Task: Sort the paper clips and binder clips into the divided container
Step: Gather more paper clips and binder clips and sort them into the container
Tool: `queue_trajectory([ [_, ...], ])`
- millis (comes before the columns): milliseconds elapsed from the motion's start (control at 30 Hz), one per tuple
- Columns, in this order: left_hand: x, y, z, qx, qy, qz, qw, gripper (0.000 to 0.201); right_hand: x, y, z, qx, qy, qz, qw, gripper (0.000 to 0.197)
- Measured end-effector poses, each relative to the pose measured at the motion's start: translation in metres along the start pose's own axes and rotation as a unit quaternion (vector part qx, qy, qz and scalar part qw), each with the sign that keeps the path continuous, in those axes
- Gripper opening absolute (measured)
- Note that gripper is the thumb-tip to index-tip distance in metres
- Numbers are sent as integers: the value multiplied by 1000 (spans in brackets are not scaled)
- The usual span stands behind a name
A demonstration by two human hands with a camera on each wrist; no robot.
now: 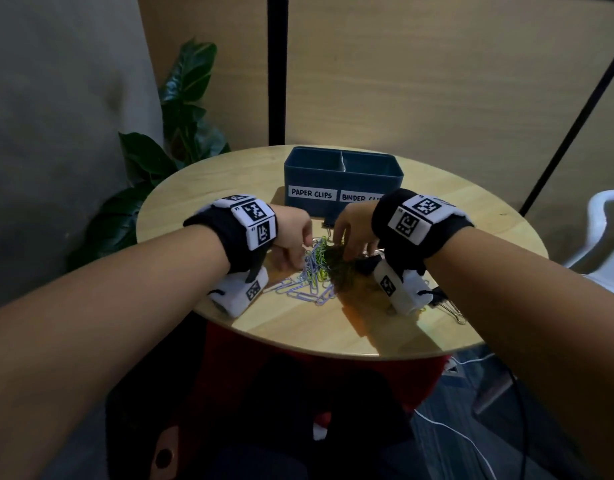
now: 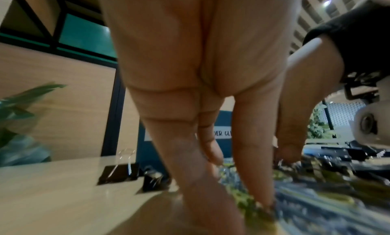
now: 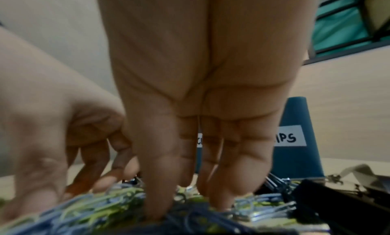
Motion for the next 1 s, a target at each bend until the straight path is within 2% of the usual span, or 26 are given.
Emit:
queue_trajectory([
  [67, -3, 7, 1, 18, 37, -7, 999, 35, -3, 2, 3, 3, 42, 4, 999, 49],
  [100, -3, 10, 2, 28, 47, -22, 998, 38, -3, 4, 4, 6, 41, -2, 999, 54],
  [133, -3, 13, 4, 31, 47, -35, 998, 44, 0, 6, 5, 10, 19, -11, 1000, 63],
  [200, 2, 15, 6, 19, 20, -63, 998, 70, 8, 9, 6, 15, -37, -9, 999, 81],
  [267, 9, 18, 6, 23, 7, -105, 994, 82, 11, 13, 4, 27, -51, 33, 998, 90],
  [367, 12, 24, 3, 36, 24, -130, 991, 72, 9, 17, -1, 38, -43, 107, 993, 91],
  [467, 8, 22, 3, 17, 22, -120, 992, 65, 5, 18, -3, 45, -17, 158, 986, 91],
  [567, 6, 19, 1, 10, 9, -91, 996, 74, 2, 9, -1, 11, 21, 126, 992, 87],
  [667, 10, 22, -2, 33, 9, -98, 995, 71, 8, -6, -5, -38, -12, 77, 996, 79],
  [800, 10, 22, -8, 27, 54, -166, 984, 55, 10, -8, -9, -36, -18, 78, 996, 64],
  [1000, 0, 16, -13, 41, 83, -147, 985, 53, 4, -4, -10, -35, 26, 103, 994, 42],
])
Point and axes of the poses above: each hand's wrist, its own z-axis away from the middle knuckle, its own x-axis out of the palm, y = z × x, the point moved 3 cm from there along -z, towards the middle knuckle, and after that the axes turned 9 degrees about z, right-handed, at the moved point
